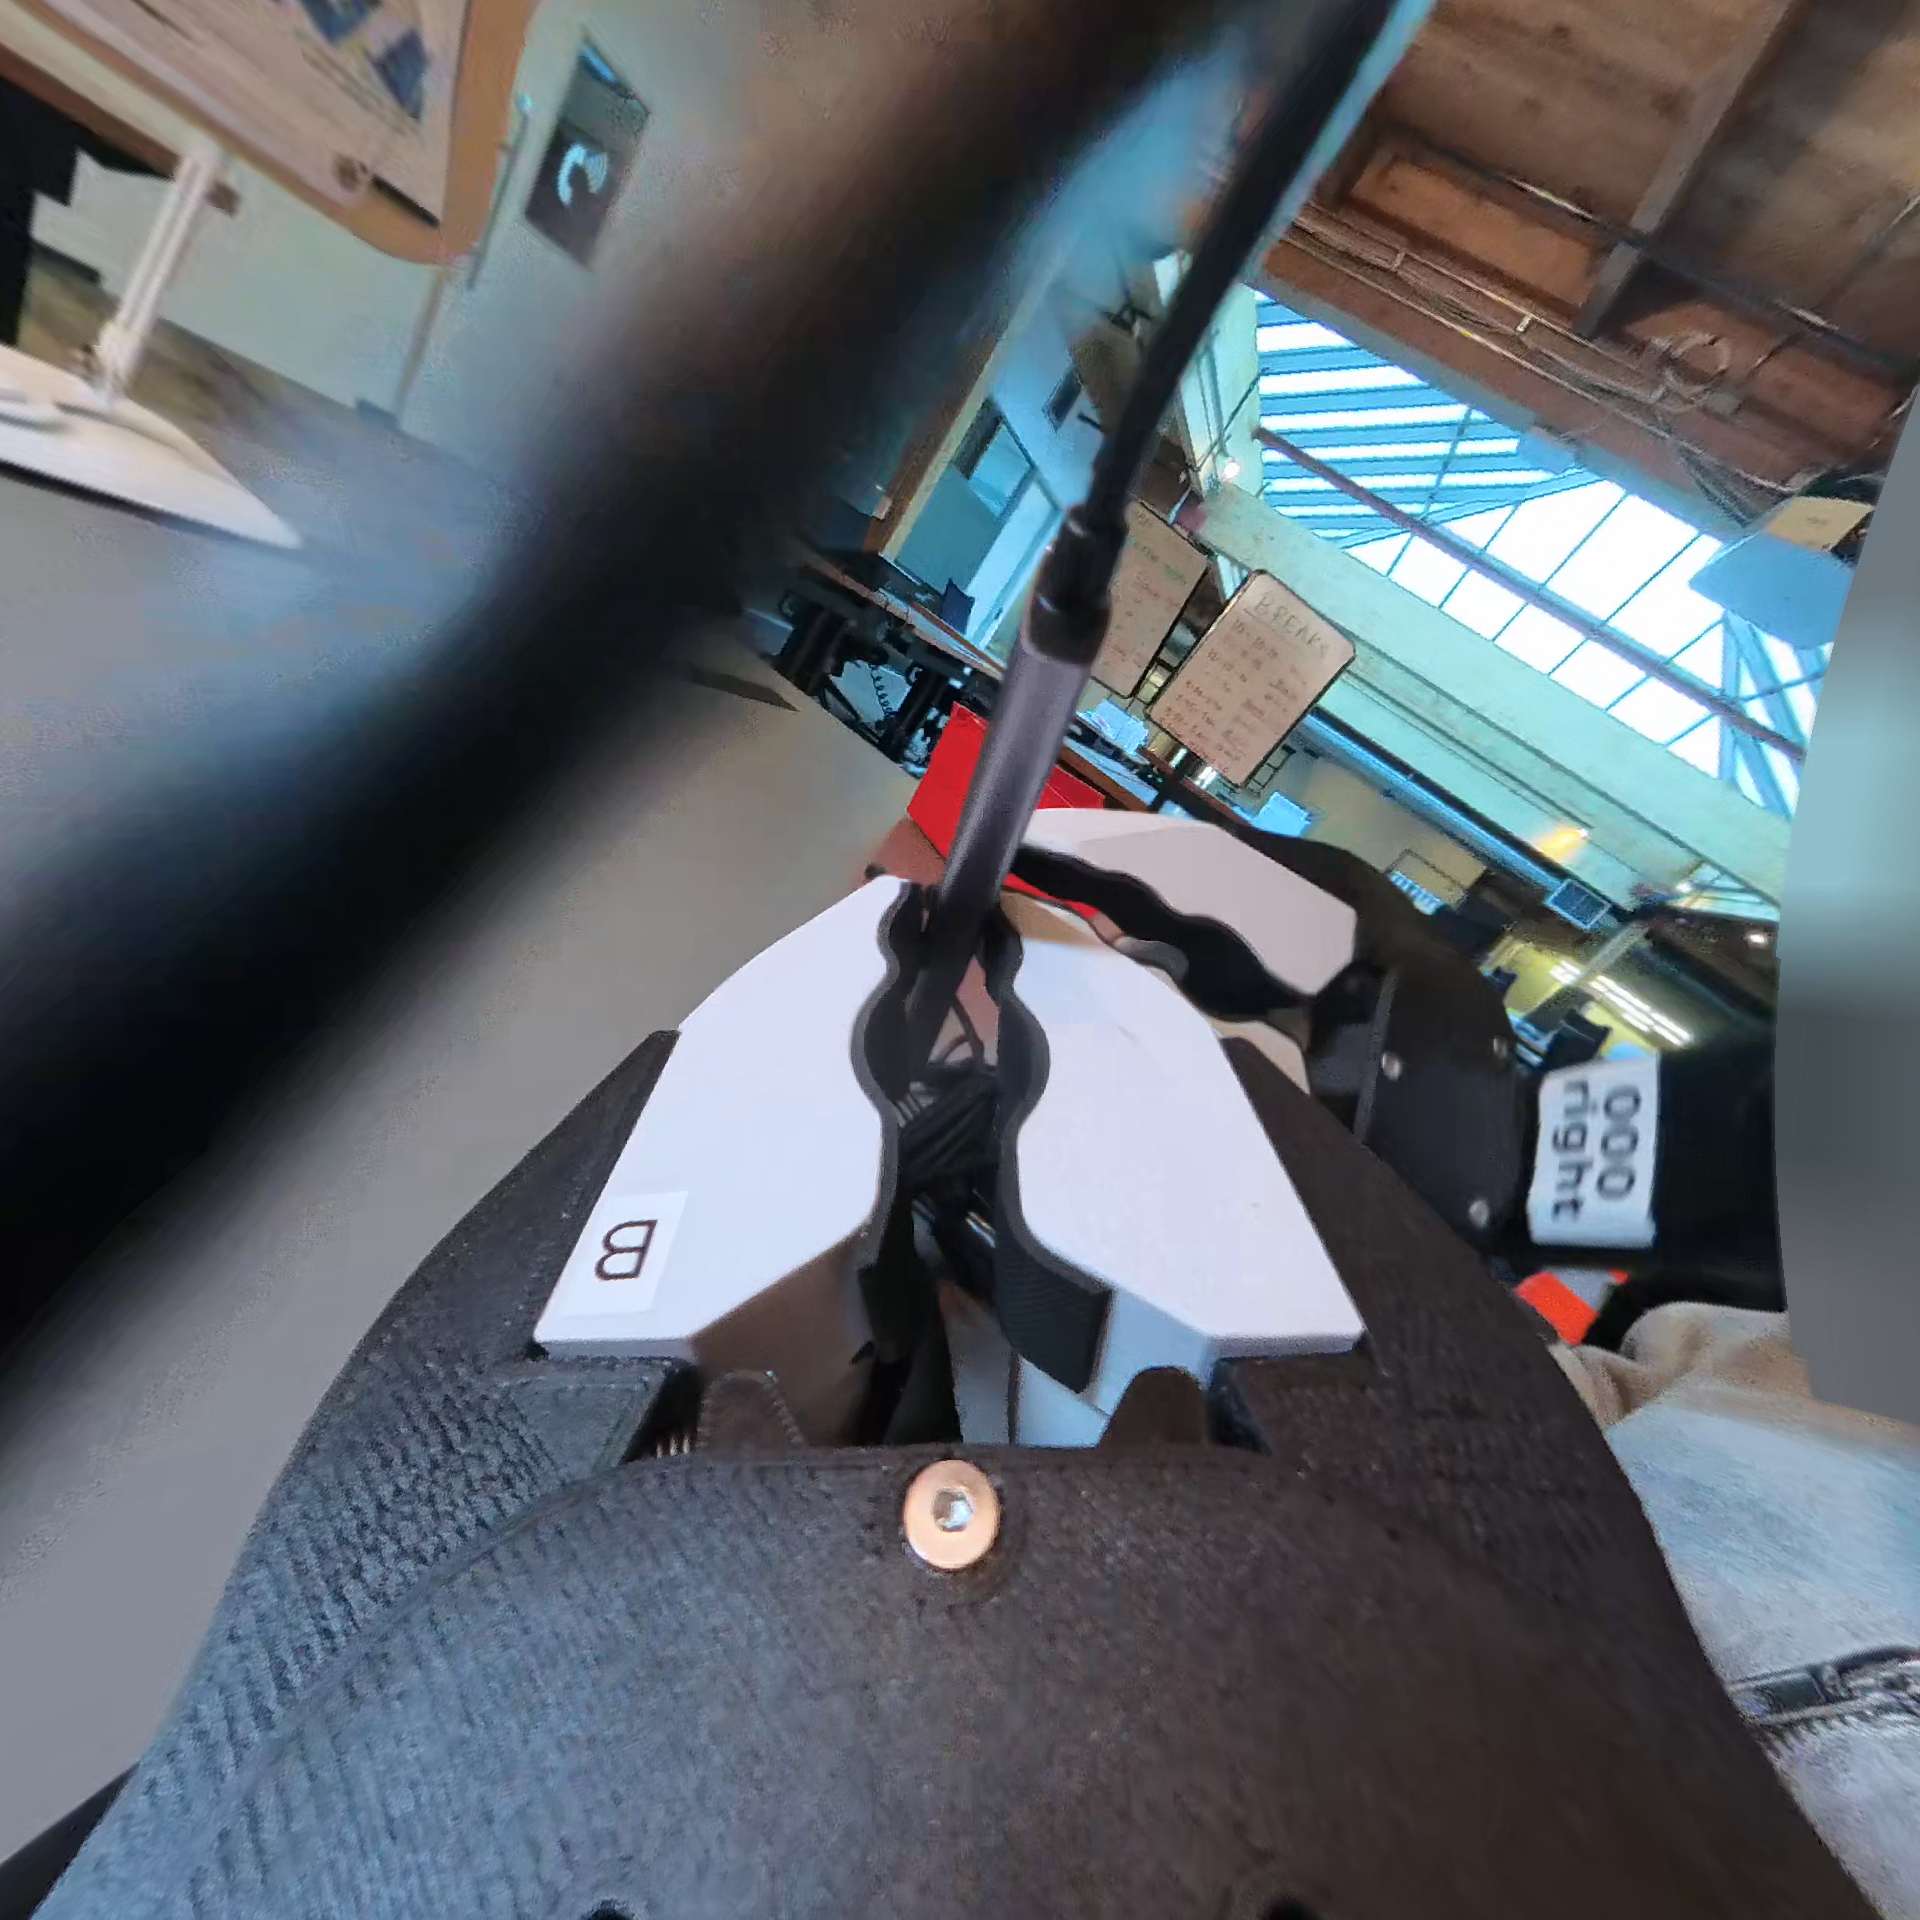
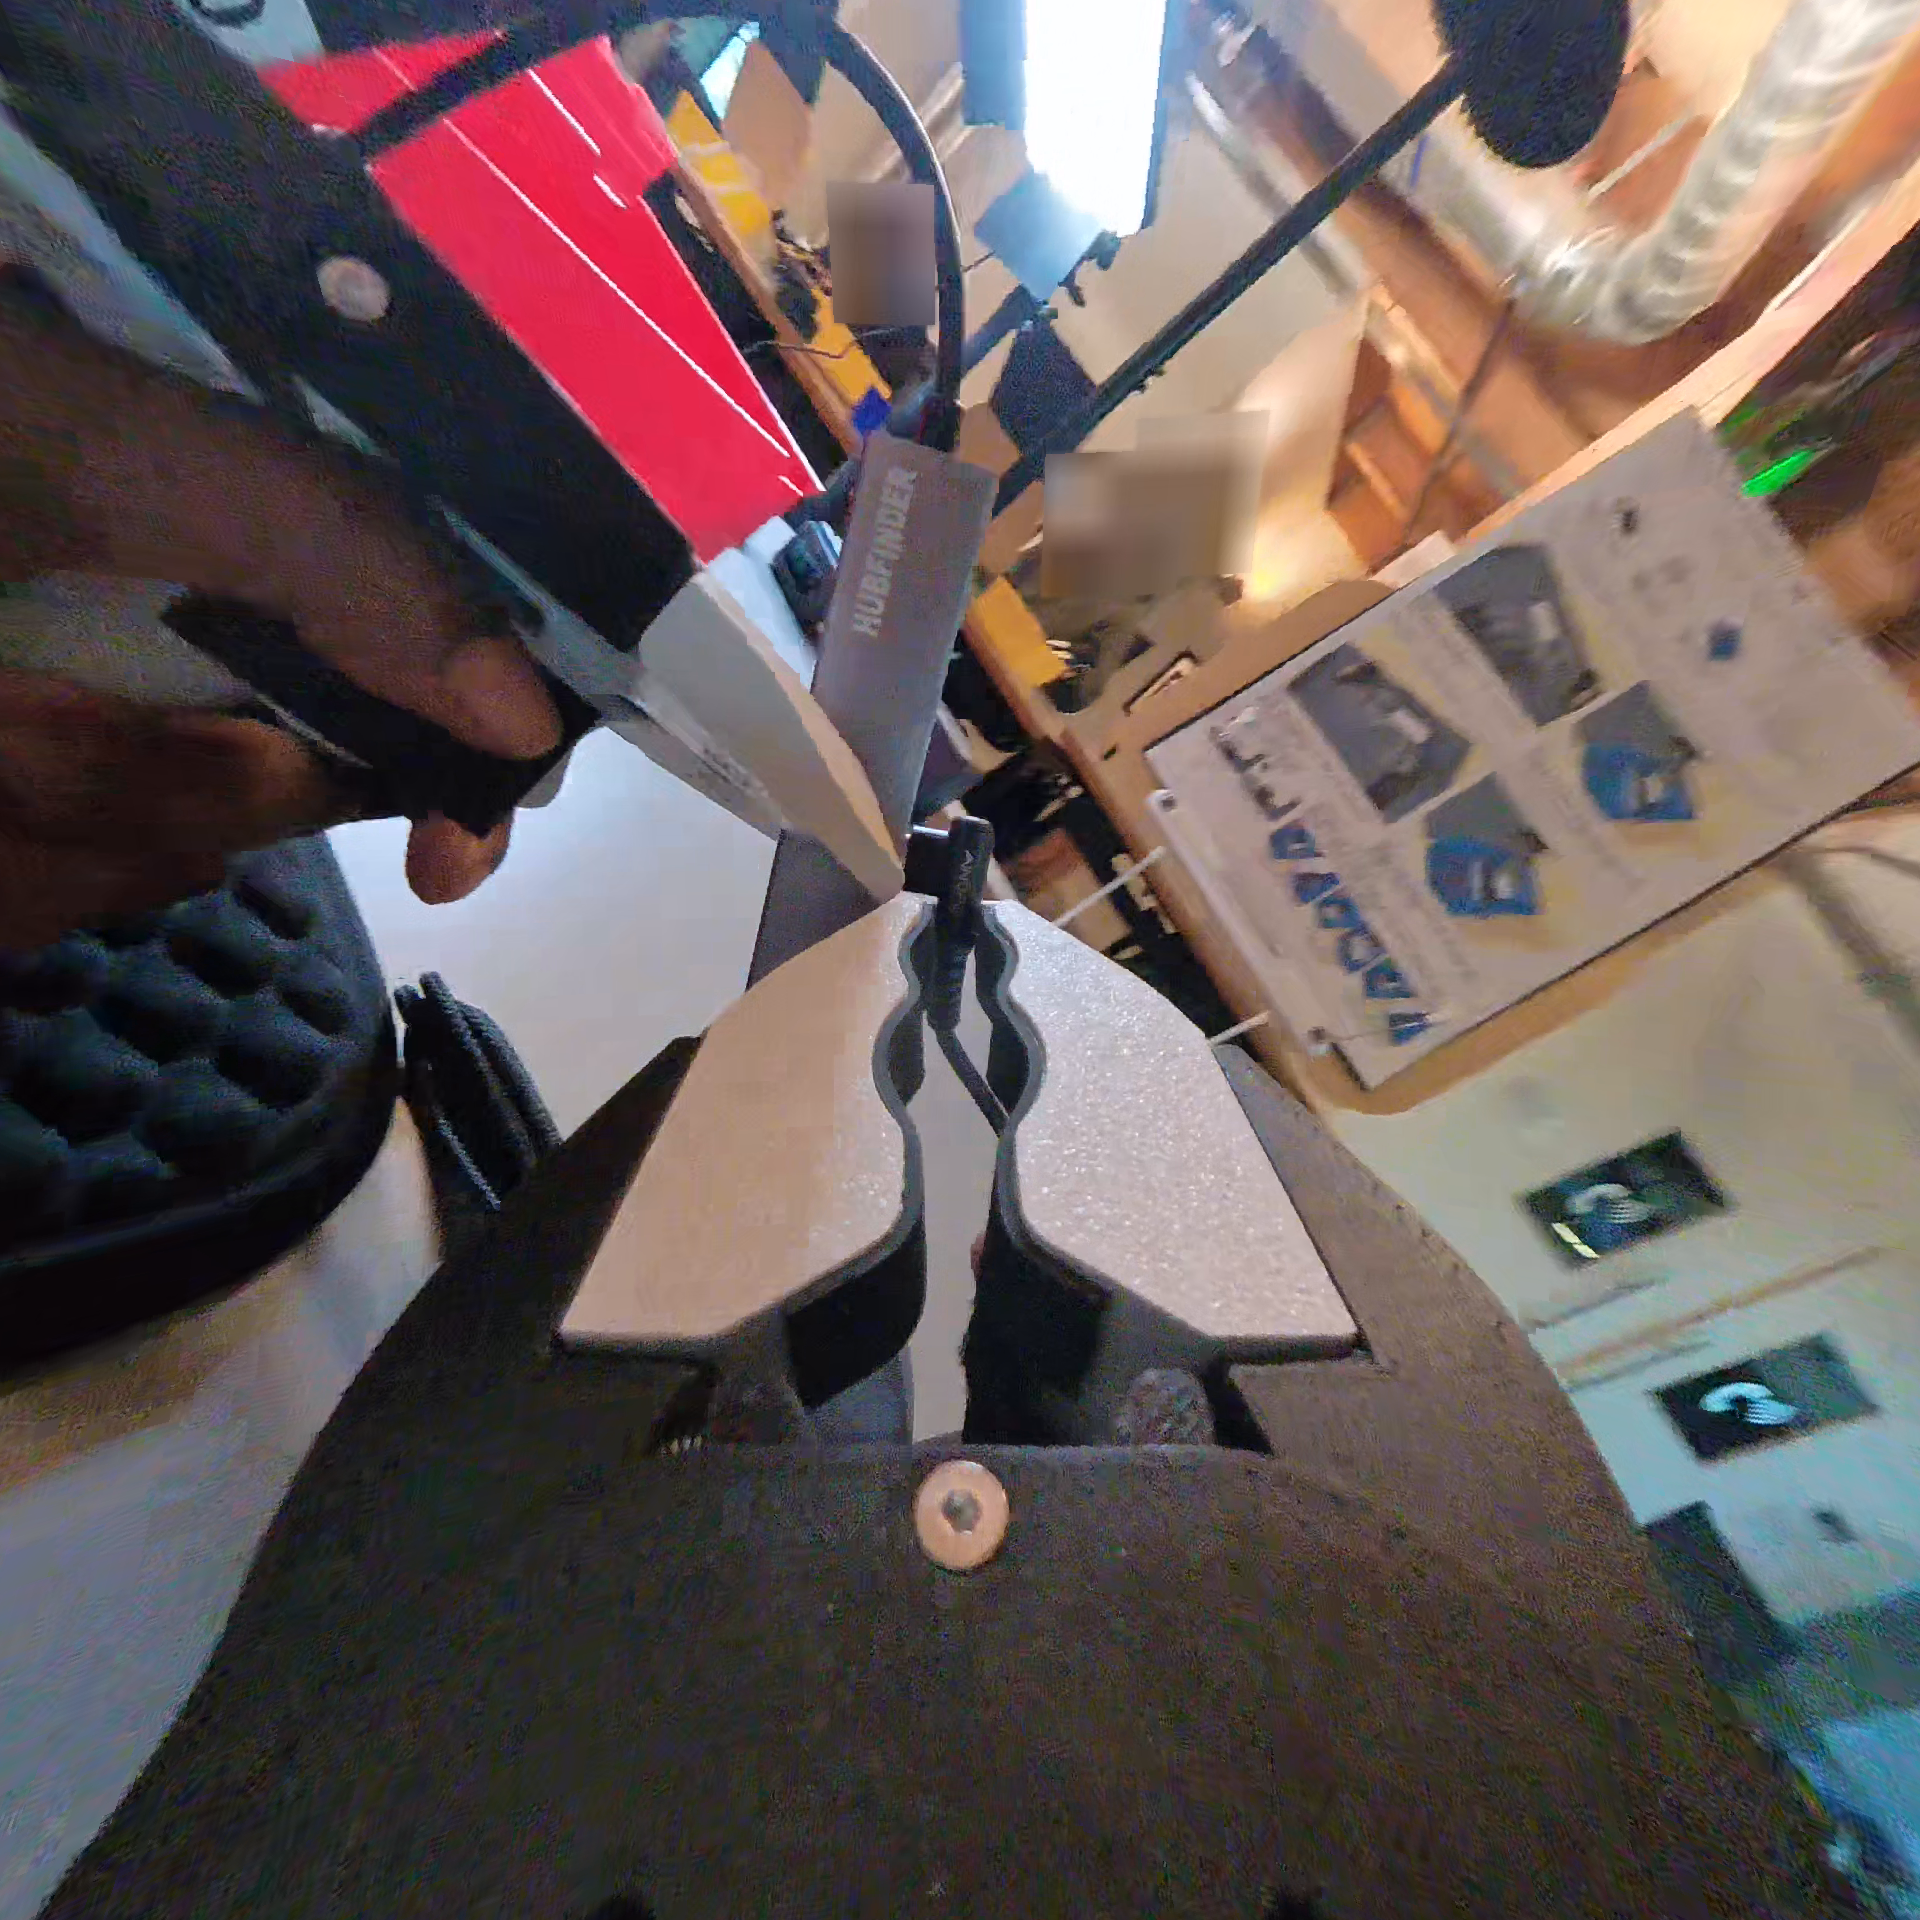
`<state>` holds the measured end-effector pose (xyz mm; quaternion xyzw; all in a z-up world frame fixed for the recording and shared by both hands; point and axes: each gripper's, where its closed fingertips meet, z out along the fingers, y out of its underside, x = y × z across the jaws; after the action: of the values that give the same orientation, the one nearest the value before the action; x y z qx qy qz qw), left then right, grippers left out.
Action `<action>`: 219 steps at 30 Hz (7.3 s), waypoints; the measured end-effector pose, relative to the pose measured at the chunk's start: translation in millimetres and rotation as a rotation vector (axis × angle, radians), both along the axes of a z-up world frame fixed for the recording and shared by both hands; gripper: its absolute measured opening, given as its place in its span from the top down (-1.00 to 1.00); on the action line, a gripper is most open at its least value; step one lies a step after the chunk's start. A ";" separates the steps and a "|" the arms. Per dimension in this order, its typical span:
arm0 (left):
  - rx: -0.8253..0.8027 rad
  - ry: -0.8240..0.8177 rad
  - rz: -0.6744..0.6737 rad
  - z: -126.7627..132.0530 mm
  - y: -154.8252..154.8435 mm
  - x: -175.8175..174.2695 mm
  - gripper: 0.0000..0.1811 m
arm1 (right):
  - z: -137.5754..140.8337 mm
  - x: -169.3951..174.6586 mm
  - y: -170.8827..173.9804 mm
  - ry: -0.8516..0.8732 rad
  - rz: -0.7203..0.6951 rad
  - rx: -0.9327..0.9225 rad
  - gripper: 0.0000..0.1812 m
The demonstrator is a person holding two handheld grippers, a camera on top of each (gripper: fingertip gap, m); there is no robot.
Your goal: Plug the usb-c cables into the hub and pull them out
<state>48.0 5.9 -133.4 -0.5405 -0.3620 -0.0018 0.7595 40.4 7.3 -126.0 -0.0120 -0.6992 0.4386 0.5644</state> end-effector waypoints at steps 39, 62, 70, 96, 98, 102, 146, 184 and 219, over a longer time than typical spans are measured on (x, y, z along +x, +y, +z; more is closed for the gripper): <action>0.104 0.645 -0.219 69.4 -27.2 52.5 0.98 | -3.3 53.4 -43.2 -0.635 0.671 -0.132 0.70; -0.030 0.789 -0.651 65.9 14.8 91.8 0.75 | 33.7 80.4 -7.7 -1.686 1.693 -0.308 0.92; 0.061 0.675 -0.337 64.2 -6.6 71.2 0.76 | 21.6 54.2 -24.3 -0.988 1.123 -0.249 0.82; 0.156 0.352 -0.049 38.4 -18.4 49.5 0.75 | -9.0 44.2 -36.2 -0.360 0.515 -0.135 0.94; 0.181 0.340 -0.032 39.0 -20.4 48.1 0.73 | -7.6 42.2 -36.8 -0.318 0.473 -0.133 0.94; 0.196 0.269 0.051 33.3 -27.0 36.2 0.80 | 0.2 35.4 -35.1 -0.246 0.388 -0.161 0.93; 0.218 0.185 0.109 26.6 -37.3 21.7 0.87 | 11.8 -23.6 47.5 -0.422 0.181 -0.508 1.00; 0.196 0.202 0.081 28.3 -44.3 1.6 0.92 | -14.2 24.7 -50.0 -0.779 0.578 -0.215 0.80; 0.129 0.249 0.138 29.3 -39.1 1.5 0.58 | -5.8 35.9 -48.6 -0.274 0.322 -0.124 0.92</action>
<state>49.5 -33.2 -104.1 -0.4605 -0.3004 0.0939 0.8300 76.3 -41.3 -131.8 0.0057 -0.7339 0.5595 0.3851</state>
